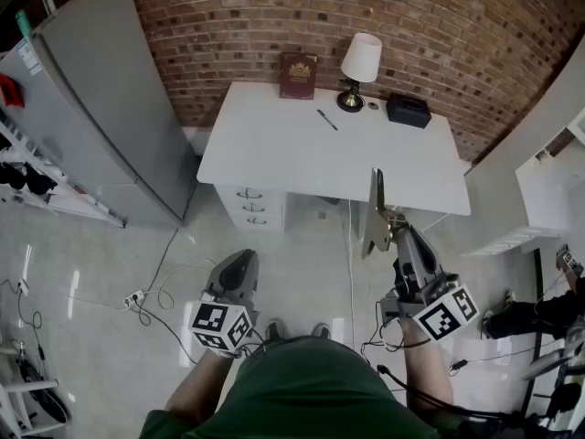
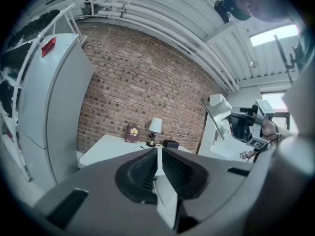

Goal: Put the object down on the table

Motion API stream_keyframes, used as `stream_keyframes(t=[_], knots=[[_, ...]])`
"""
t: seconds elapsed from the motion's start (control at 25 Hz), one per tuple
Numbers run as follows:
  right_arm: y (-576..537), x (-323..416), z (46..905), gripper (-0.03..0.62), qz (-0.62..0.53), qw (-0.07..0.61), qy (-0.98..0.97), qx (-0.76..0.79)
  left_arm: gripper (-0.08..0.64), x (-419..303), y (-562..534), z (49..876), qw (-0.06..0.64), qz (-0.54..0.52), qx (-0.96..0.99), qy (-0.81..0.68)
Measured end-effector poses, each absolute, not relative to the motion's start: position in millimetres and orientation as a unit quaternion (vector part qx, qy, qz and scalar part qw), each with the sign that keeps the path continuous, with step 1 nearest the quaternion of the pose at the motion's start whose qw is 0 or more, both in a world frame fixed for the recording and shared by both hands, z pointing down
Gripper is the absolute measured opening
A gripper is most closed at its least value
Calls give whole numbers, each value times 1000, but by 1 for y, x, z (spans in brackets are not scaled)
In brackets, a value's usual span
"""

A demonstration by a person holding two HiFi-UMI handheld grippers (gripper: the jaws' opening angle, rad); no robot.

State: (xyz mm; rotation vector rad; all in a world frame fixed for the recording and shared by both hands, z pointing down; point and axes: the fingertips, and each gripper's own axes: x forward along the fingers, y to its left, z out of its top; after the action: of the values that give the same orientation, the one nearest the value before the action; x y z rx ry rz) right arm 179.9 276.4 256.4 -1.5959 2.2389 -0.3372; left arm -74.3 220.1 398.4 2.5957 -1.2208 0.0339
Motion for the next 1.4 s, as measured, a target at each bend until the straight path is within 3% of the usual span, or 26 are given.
stream_keyframes(t=[0.84,1.4], knots=[[294,221,251,11,-101,183,849,-485,25,-24,266,376,110,13,868,-485],[260,221,279,11,-78,112,873,-469,25,-34,260,374,112,10,836,-538]])
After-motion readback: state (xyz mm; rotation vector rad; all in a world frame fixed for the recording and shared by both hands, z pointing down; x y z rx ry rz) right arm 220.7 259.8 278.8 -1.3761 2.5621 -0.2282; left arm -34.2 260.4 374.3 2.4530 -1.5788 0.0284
